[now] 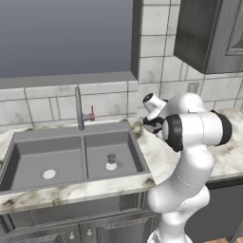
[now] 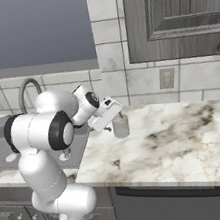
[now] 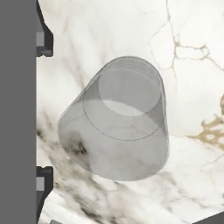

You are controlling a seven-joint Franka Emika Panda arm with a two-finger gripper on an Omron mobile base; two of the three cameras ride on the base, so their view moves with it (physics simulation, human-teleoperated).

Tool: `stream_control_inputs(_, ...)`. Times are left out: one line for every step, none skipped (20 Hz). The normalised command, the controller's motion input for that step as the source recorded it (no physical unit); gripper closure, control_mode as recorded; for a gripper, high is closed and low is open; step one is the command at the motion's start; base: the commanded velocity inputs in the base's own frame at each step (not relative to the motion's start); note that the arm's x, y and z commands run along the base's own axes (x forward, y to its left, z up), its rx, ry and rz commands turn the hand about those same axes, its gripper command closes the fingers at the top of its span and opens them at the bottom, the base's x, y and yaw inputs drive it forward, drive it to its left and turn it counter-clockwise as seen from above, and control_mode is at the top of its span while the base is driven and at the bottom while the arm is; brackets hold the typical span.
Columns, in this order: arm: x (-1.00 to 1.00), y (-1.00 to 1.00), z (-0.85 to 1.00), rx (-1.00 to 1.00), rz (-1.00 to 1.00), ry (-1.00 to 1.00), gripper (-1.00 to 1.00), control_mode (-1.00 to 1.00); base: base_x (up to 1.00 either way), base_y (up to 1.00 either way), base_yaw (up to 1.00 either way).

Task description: Move any existing items from the left basin to the right basin for drying. Then move the glass cup from the counter to the left basin of the sink for washing.

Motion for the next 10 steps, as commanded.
stream_control_inputs(0.23, 0.0, -0.09, 0.0, 0.03, 0.0, -1.0, -1.0, 0.0, 0.0, 0.0)
stream_control_inputs(0.21, 0.0, -0.09, 0.0, 0.04, 0.0, -1.0, -1.0, 0.0, 0.0, 0.0)
stream_control_inputs(0.23, 0.0, -0.05, 0.0, 0.04, 0.0, -1.0, -1.0, 0.0, 0.0, 0.0)
stream_control_inputs(0.24, 0.0, -0.03, 0.0, 0.04, 0.0, -1.0, -1.0, 0.0, 0.0, 0.0)
stream_control_inputs(0.22, 0.0, -0.09, 0.0, 0.04, 0.0, -1.0, -1.0, 0.0, 0.0, 0.0)
stream_control_inputs(0.21, 0.0, -0.11, 0.0, 0.04, 0.0, -1.0, -1.0, 0.0, 0.0, 0.0)
stream_control_inputs(0.23, 0.0, -0.11, 0.0, 0.04, 0.0, -1.0, -1.0, 0.0, 0.0, 0.0)
stream_control_inputs(0.29, 0.0, -0.14, 0.0, 0.05, 0.0, -1.0, -1.0, 0.0, 0.0, 0.0)
stream_control_inputs(0.17, 0.0, -0.19, 0.0, 0.06, 0.0, -1.0, -1.0, 0.0, 0.0, 0.0)
stream_control_inputs(0.13, 0.0, -0.19, 0.0, 0.06, 0.0, -1.0, -1.0, 0.0, 0.0, 0.0)
